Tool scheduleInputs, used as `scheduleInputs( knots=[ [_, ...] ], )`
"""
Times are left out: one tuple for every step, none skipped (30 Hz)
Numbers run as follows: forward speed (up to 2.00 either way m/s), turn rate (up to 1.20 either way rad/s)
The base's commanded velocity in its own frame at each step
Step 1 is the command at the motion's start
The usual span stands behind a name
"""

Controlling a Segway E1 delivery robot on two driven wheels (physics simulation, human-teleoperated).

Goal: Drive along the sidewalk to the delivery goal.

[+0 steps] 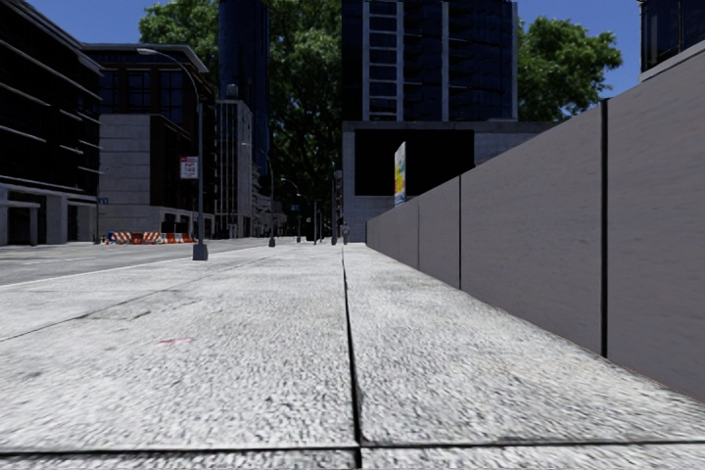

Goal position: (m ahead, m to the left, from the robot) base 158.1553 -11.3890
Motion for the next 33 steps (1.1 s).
scheduleInputs(
  knots=[
    [2.0, 0.33],
    [2.0, 0.27],
    [2.0, 0.27],
    [2.0, 0.0],
    [2.0, 0.0],
    [2.0, 0.0],
    [2.0, 0.0],
    [2.0, 0.0],
    [2.0, 0.0],
    [2.0, 0.0],
    [2.0, 0.0],
    [2.0, 0.0],
    [2.0, 0.0],
    [2.0, 0.0],
    [2.0, 0.0],
    [2.0, 0.0],
    [2.0, 0.0],
    [2.0, 0.0],
    [2.0, 0.0],
    [2.0, 0.0],
    [2.0, 0.0],
    [2.0, 0.0],
    [2.0, 0.0],
    [2.0, 0.0],
    [2.0, 0.0],
    [2.0, 0.0],
    [2.0, 0.0],
    [2.0, 0.0],
    [2.0, 0.0],
    [2.0, 0.0],
    [2.0, 0.0],
    [2.0, 0.0],
    [2.0, 0.0]
  ],
)
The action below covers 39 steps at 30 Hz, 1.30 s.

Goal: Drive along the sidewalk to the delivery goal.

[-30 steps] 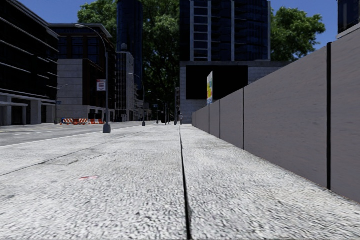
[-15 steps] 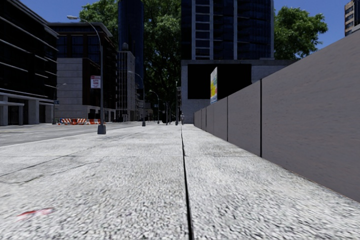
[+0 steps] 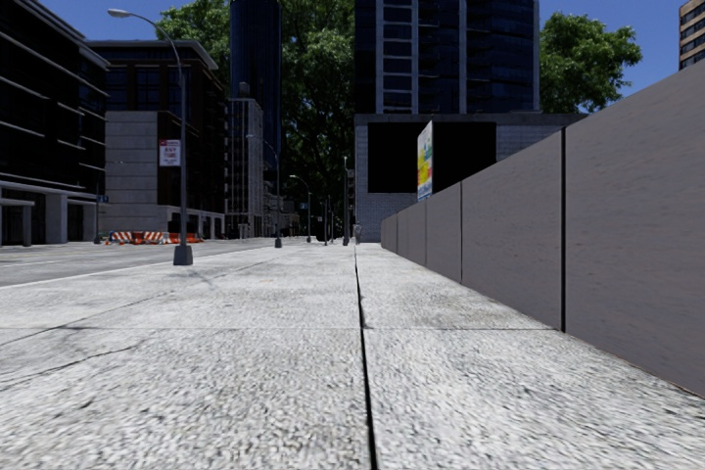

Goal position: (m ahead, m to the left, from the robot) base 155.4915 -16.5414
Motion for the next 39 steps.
scheduleInputs(
  knots=[
    [2.0, 0.0],
    [2.0, 0.0],
    [2.0, 0.0],
    [2.0, 0.0],
    [2.0, 0.0],
    [2.0, 0.0],
    [2.0, 0.0],
    [2.0, 0.0],
    [2.0, 0.0],
    [2.0, 0.0],
    [2.0, 0.0],
    [2.0, 0.0],
    [2.0, 0.0],
    [2.0, 0.0],
    [2.0, 0.0],
    [2.0, 0.0],
    [2.0, 0.0],
    [2.0, 0.0],
    [2.0, 0.0],
    [2.0, 0.0],
    [2.0, 0.0],
    [2.0, 0.0],
    [2.0, 0.0],
    [2.0, 0.0],
    [2.0, 0.0],
    [2.0, 0.0],
    [2.0, 0.0],
    [2.0, 0.0],
    [2.0, 0.0],
    [2.0, 0.0],
    [2.0, 0.0],
    [2.0, 0.0],
    [2.0, 0.0],
    [2.0, 0.0],
    [2.0, 0.0],
    [2.0, 0.0],
    [2.0, 0.0],
    [2.0, 0.0],
    [2.0, 0.0]
  ],
)
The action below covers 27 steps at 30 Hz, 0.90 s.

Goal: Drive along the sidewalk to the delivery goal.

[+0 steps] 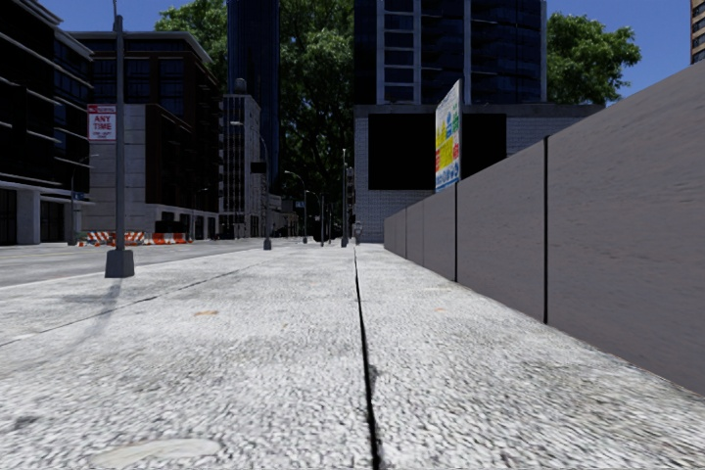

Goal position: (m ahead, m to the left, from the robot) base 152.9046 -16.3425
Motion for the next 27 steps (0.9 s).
scheduleInputs(
  knots=[
    [2.0, 0.0],
    [2.0, 0.0],
    [2.0, 0.0],
    [2.0, 0.0],
    [2.0, 0.0],
    [2.0, 0.0],
    [2.0, 0.0],
    [2.0, 0.0],
    [2.0, 0.0],
    [2.0, 0.0],
    [2.0, 0.0],
    [2.0, 0.0],
    [2.0, 0.0],
    [2.0, 0.0],
    [2.0, 0.0],
    [2.0, 0.0],
    [2.0, 0.0],
    [2.0, 0.0],
    [2.0, 0.0],
    [2.0, 0.0],
    [2.0, 0.0],
    [2.0, 0.0],
    [2.0, 0.0],
    [2.0, 0.0],
    [2.0, 0.0],
    [2.0, 0.0],
    [2.0, 0.0]
  ],
)
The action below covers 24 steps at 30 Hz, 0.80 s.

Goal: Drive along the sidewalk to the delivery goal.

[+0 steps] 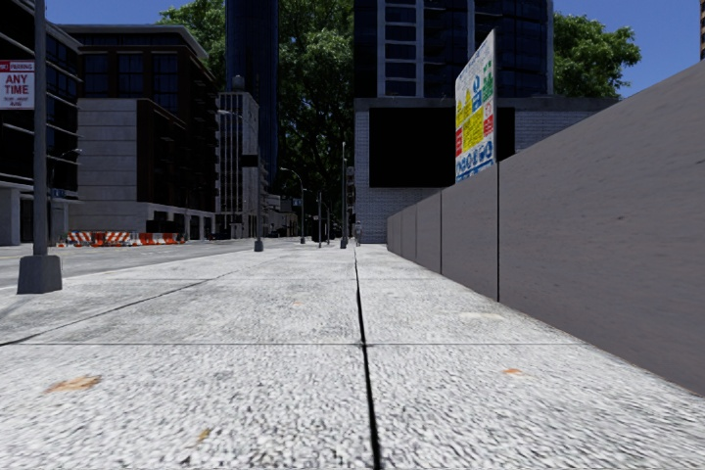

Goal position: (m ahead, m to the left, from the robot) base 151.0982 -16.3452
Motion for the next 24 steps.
scheduleInputs(
  knots=[
    [2.0, 0.0],
    [2.0, 0.0],
    [2.0, 0.0],
    [2.0, 0.0],
    [2.0, 0.0],
    [2.0, 0.0],
    [2.0, 0.0],
    [2.0, 0.0],
    [2.0, 0.0],
    [2.0, 0.0],
    [2.0, 0.0],
    [2.0, 0.0],
    [2.0, 0.0],
    [2.0, 0.0],
    [2.0, 0.0],
    [2.0, 0.0],
    [2.0, 0.0],
    [2.0, 0.0],
    [2.0, 0.0],
    [2.0, 0.0],
    [2.0, 0.0],
    [2.0, 0.0],
    [2.0, 0.0],
    [2.0, 0.0]
  ],
)
